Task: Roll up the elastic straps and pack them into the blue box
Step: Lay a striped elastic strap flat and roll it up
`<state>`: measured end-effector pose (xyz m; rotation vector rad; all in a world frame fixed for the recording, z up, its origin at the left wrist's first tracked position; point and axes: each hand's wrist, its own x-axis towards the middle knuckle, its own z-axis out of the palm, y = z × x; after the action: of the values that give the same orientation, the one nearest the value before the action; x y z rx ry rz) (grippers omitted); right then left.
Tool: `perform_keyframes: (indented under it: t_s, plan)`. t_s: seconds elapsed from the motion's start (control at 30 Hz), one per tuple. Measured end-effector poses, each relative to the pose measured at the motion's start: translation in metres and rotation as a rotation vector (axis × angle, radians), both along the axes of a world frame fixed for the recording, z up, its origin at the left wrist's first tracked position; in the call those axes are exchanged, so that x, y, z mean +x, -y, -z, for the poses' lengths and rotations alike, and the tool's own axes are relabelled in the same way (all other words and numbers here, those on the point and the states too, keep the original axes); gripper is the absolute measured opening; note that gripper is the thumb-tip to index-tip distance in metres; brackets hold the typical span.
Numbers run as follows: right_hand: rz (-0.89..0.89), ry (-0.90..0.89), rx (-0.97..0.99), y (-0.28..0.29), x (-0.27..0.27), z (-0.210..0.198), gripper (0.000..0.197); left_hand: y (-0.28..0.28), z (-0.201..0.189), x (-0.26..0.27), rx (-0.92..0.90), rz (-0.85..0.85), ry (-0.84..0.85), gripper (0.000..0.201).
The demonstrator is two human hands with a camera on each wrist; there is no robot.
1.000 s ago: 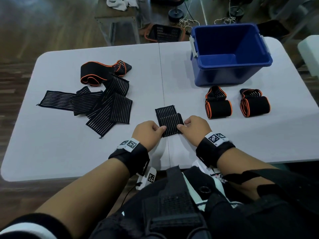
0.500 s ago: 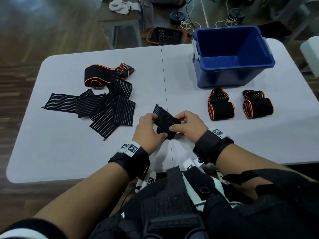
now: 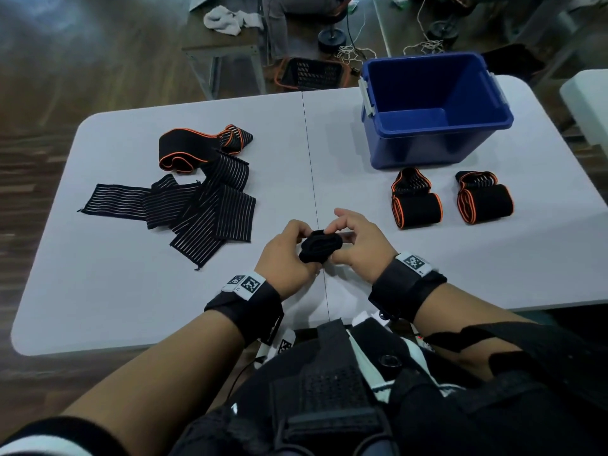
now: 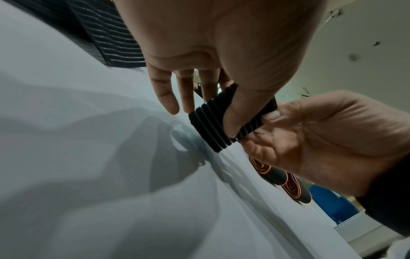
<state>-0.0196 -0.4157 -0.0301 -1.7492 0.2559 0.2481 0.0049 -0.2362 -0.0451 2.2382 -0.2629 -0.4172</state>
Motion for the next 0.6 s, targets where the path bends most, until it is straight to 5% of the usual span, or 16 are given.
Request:
perform_keyframes:
  t_s: [0.37, 0.6]
  plan:
    - [0.139, -0.113, 0.086, 0.027, -0.019, 0.009, 0.042, 0.022, -0.008, 0.002, -0.146, 0.035, -0.093, 0.056]
    - [0.256, -0.276, -0.068, 0.046, -0.035, 0.031, 0.033, 0.035, 0.006, 0.005, 0.104, 0.072, -0.005, 0.029]
